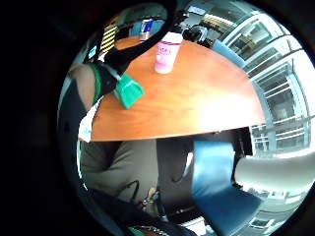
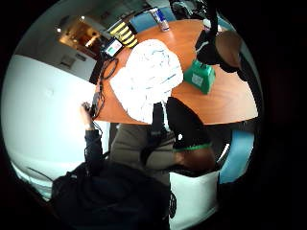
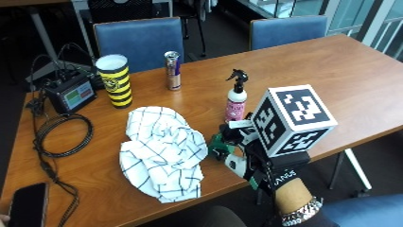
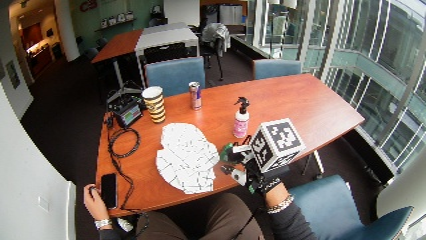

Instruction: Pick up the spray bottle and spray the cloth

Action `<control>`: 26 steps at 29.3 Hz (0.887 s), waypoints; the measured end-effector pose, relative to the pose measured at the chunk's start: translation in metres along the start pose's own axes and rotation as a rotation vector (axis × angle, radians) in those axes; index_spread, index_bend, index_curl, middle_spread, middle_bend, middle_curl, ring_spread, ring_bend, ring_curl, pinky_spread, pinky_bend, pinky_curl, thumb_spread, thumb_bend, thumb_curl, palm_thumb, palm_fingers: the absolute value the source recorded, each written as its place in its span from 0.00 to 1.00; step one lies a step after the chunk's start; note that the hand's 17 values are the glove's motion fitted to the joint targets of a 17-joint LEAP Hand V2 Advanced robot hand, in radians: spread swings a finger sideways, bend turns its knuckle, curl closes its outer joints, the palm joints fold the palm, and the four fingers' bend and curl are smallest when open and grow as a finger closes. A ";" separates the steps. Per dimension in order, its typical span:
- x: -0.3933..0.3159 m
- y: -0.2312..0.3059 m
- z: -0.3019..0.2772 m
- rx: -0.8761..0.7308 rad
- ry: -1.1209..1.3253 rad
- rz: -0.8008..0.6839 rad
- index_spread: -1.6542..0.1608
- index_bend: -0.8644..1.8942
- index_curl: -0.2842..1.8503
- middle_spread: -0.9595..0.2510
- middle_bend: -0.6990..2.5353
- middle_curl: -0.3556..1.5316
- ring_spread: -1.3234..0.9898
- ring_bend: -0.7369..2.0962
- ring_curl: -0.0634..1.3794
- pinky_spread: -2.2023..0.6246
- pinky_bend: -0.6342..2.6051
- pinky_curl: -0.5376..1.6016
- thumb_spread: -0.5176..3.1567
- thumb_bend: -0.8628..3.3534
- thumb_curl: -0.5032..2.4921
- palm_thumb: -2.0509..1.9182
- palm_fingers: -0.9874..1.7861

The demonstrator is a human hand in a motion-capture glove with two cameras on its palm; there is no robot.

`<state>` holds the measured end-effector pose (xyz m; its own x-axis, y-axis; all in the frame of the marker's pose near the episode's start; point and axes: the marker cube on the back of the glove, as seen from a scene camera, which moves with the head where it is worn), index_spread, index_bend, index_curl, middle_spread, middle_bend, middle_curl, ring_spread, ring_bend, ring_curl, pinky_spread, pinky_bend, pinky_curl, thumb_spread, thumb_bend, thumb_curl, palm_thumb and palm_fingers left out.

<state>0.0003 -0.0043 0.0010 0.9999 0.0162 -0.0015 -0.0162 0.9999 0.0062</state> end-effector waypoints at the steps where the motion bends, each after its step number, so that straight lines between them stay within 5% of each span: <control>1: 0.000 -0.001 0.000 0.003 -0.002 0.005 0.81 0.40 0.17 0.73 0.32 0.25 0.54 0.41 0.13 0.79 0.28 0.28 0.26 0.27 0.20 0.62 0.72; 11: 0.003 -0.039 0.025 0.042 -0.187 0.120 0.74 0.37 0.24 0.69 0.33 0.31 0.52 0.42 0.23 0.79 0.26 0.34 0.39 0.27 0.23 0.64 0.74; 26: 0.058 -0.056 0.055 0.259 -0.499 0.494 0.74 0.36 0.26 0.67 0.33 0.37 0.51 0.42 0.28 0.78 0.26 0.37 0.42 0.27 0.27 0.69 0.75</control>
<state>0.0597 -0.0596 0.0553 0.7590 0.3968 0.5163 -0.5245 0.8424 0.1237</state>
